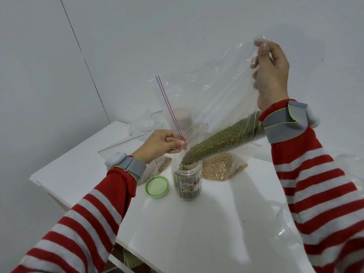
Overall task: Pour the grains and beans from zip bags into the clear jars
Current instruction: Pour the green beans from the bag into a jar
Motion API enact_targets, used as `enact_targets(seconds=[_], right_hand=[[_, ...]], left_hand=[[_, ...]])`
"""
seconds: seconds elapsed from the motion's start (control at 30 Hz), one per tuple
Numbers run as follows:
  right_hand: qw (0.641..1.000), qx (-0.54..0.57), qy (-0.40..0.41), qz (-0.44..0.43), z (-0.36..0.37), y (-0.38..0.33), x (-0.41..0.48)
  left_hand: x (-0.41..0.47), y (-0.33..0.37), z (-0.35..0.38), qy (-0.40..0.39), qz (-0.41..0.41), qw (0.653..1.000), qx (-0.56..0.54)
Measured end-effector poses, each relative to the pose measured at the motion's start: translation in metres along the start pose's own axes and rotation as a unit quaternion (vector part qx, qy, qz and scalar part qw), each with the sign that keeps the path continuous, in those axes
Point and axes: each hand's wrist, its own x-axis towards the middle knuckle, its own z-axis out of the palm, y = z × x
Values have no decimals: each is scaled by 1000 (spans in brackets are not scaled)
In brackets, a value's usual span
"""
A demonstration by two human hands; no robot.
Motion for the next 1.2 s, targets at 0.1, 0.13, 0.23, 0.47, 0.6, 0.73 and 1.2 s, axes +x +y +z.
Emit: enact_targets(seconds=[0.1, 0.13, 0.23, 0.47, 0.6, 0.73, 1.2], right_hand=[[1000, -6, 0, -3, 0, 0, 0], [1000, -6, 0, -4, 1, 0, 0], [1000, -4, 0, -5, 0, -1, 0], [1000, -11, -4, -4, 2, -2, 0], [1000, -13, -6, -5, 2, -3, 0], [1000, -15, -8, -5, 1, -3, 0], [1000, -12, -9, -7, 2, -4, 0]], left_hand=[[0, 0, 0, 2, -1, 1000, -3], [0, 0, 0, 2, -2, 1000, -4], [0, 1, 0, 0, -2, 1000, -4], [0, 0, 1, -2, -2, 1000, -6], [-1, 1, 1, -2, -1, 1000, -8], [0, 2, 2, 0, -4, 1000, -10], [-2, 3, 2, -5, 0, 1000, -11]])
